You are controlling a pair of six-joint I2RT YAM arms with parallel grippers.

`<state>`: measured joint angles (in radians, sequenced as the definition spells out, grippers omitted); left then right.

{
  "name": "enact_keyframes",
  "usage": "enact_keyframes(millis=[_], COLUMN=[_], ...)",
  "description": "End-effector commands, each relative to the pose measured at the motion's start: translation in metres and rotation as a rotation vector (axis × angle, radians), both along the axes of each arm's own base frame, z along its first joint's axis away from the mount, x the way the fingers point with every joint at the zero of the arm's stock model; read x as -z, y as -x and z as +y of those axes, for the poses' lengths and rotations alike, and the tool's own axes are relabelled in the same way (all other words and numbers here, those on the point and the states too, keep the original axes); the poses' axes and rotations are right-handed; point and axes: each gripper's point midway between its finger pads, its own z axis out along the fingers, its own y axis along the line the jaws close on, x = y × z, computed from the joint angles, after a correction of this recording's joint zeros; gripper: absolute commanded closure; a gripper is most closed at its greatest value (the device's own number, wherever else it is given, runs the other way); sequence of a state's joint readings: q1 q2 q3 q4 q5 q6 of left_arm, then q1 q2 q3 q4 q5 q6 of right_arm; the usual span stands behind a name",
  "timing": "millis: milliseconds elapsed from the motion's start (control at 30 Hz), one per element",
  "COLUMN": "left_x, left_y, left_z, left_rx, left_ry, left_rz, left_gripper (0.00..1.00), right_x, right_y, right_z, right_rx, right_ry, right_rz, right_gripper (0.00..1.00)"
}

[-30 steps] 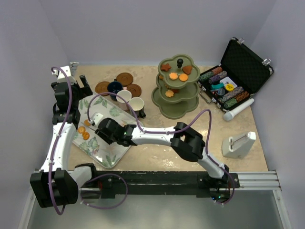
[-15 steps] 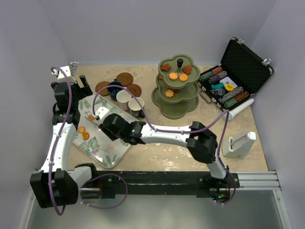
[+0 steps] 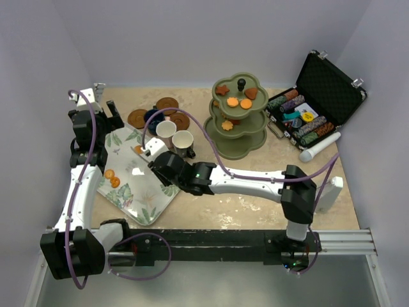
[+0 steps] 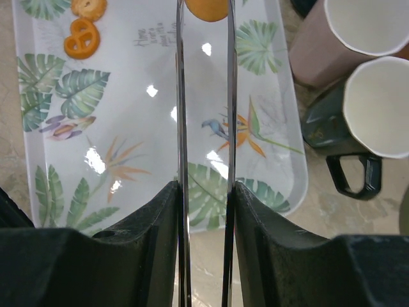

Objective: Serve the afternoon tea
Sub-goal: Pick up the desert from the tray, then place the desert on the desert table.

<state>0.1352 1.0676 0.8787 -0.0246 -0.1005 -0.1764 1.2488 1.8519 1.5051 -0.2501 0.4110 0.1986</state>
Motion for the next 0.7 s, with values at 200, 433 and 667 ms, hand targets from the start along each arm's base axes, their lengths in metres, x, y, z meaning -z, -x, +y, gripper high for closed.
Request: enact_keyframes(millis=[200,433,667], left_x=[-0.021,-0.023,-0.024], left_y=[0.001,0.000,0.000], left_z=[-0.001,-0.003,-0.004], left_rx=[0.001,0.012,0.016], left_ry=[0.009,0.015,0.017], left_rz=[-0.075,-0.080,-0.084], left_gripper=[0.01,0.01,0.01], right_x=[-0.056,-0.055,-0.062], right_y=[-0.024,-0.039,-0.050], right_z=[-0.077,-0.137,-0.187], right_rx=[0.237,0.377,0.468], right_ry=[-0.060,-0.056,-0.085], right_rz=[-0.053,-0.031,-0.016], right_gripper=[0.68,0.68,0.68])
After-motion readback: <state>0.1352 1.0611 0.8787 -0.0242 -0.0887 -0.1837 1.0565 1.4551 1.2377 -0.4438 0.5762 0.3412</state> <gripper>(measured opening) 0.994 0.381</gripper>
